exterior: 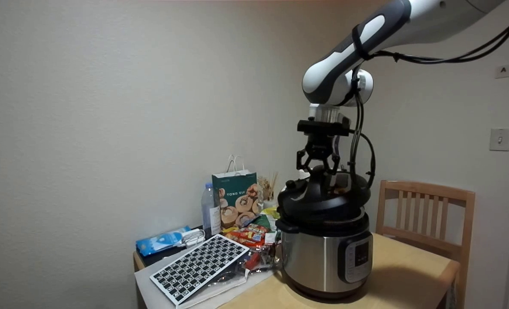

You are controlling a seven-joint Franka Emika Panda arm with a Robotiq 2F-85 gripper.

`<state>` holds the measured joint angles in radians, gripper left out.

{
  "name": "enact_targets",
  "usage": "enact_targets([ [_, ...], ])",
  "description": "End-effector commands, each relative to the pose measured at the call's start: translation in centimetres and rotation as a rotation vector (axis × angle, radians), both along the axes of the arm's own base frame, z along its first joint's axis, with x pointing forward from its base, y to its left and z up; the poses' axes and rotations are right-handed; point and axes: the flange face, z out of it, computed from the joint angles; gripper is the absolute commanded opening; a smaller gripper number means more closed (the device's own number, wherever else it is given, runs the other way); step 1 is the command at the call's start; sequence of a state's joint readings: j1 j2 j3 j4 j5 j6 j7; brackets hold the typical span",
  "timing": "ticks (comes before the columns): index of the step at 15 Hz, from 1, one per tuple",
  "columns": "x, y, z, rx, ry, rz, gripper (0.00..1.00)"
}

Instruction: Remove the black lid from the rice cooker and put it on the table

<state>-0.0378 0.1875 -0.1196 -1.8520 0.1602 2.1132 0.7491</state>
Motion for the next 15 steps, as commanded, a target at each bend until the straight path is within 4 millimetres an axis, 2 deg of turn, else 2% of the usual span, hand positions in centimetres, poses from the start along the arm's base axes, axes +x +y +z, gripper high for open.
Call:
enact_targets([
  [1, 0.5, 1.1, 2.9, 0.072, -0.076, 0.089, 0.02],
  [5, 0.0, 1.3, 4.5, 0.110, -0.134, 0.121, 0.02],
  [8, -1.3, 0.8, 6.3, 0.075, -0.172, 0.098, 0.02],
  [9, 0.5, 1.4, 3.1, 0.080, -0.105, 0.102, 0.02],
  [10, 0.3, 1.4, 3.4, 0.079, -0.107, 0.101, 0.06],
  [14, 0.7, 1.6, 1.0, 0.083, -0.068, 0.103, 0.06],
  [15, 0.7, 1.6, 0.7, 0.084, -0.063, 0.103, 0.02],
])
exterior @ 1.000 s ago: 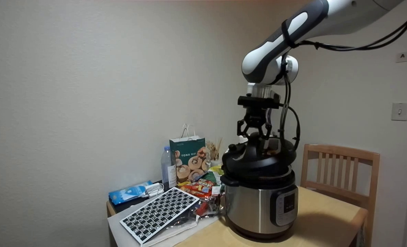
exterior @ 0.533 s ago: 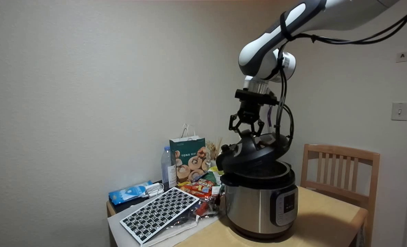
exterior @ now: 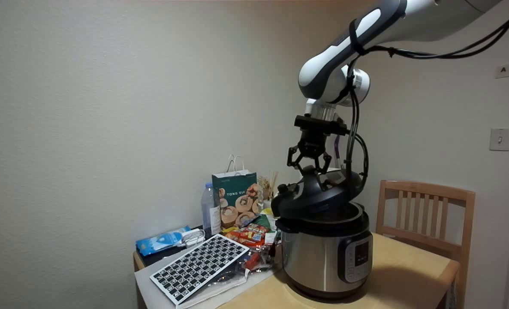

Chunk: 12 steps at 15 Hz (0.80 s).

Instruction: Remove the black lid from the rice cooker and put it on the table

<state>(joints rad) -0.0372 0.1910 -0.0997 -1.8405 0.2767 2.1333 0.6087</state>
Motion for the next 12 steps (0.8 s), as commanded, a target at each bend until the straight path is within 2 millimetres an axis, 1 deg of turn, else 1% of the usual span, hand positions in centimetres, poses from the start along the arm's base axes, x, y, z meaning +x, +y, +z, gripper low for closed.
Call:
enact_targets([
  [1, -0.2, -0.3, 0.1, 0.011, -0.009, 0.000, 0.02],
  [3, -1.0, -1.6, -0.1, 0.016, -0.021, -0.056, 0.02],
  [7, -3.9, -5.3, 0.0, 0.032, -0.081, -0.212, 0.02],
  [10, -5.8, -7.3, 1.2, 0.024, -0.134, -0.296, 0.02],
  [12, -6.9, -7.9, 2.2, 0.011, -0.168, -0.340, 0.02],
])
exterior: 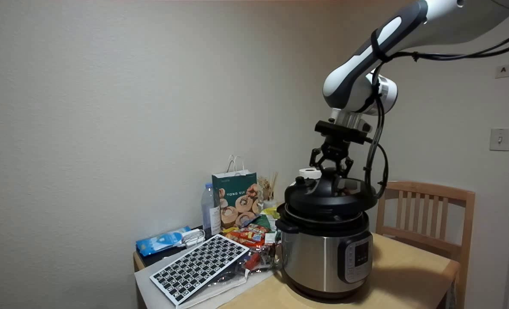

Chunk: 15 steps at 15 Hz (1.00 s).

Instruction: Remove the black lid from the rice cooker and put it on the table

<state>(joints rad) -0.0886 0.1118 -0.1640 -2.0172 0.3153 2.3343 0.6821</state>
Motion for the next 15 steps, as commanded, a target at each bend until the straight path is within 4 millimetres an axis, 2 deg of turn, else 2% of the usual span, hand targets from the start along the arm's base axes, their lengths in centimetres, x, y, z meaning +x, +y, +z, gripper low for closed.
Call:
enact_targets([
  [1, -3.3, -1.0, 4.3, -0.001, -0.094, -0.099, 0.02],
  [5, -4.8, -2.1, 6.2, 0.012, -0.130, -0.142, 0.02],
  [7, -5.9, -2.8, 6.5, 0.018, -0.141, -0.184, 0.02],
  [9, -6.2, -3.4, 5.5, 0.010, -0.121, -0.231, 0.02],
  [10, -4.9, -3.2, 4.2, 0.018, -0.082, -0.175, 0.06],
  [13, -5.6, -3.6, 3.3, 0.022, -0.070, -0.202, 0.06],
  [14, -5.3, -3.5, 3.4, 0.018, -0.078, -0.208, 0.02],
  [15, -5.6, -4.0, 3.5, 0.010, -0.083, -0.221, 0.02],
])
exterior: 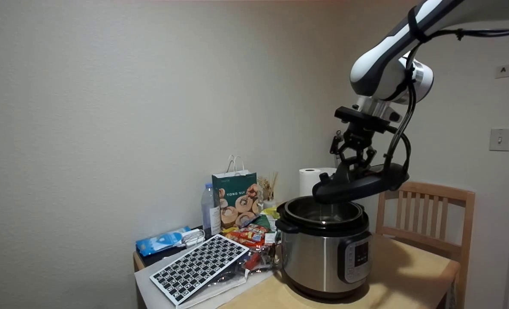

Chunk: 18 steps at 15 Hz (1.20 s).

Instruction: Remove the black lid from the rice cooker and put it on the table

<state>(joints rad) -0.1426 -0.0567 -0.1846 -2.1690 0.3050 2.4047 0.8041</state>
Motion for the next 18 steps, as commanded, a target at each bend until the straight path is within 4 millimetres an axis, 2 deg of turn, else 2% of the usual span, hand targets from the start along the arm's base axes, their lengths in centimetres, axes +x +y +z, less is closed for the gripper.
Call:
enact_targets([
  [1, -0.6, -1.4, 0.4, -0.012, -0.013, -0.044, 0.02],
  [7, -6.6, -8.7, -1.1, 0.013, 0.007, -0.294, 0.02],
  [10, -8.9, -11.5, -1.5, -0.002, -0.008, -0.381, 0.02],
  [13, -9.9, -13.2, -2.1, 0.006, -0.021, -0.420, 0.02],
  [14, -9.7, -13.4, -2.5, 0.013, -0.016, -0.417, 0.02],
  [15, -9.5, -13.5, -4.1, 0.010, 0.036, -0.390, 0.06],
  [18, -9.6, -13.6, -4.3, 0.013, 0.040, -0.395, 0.06],
])
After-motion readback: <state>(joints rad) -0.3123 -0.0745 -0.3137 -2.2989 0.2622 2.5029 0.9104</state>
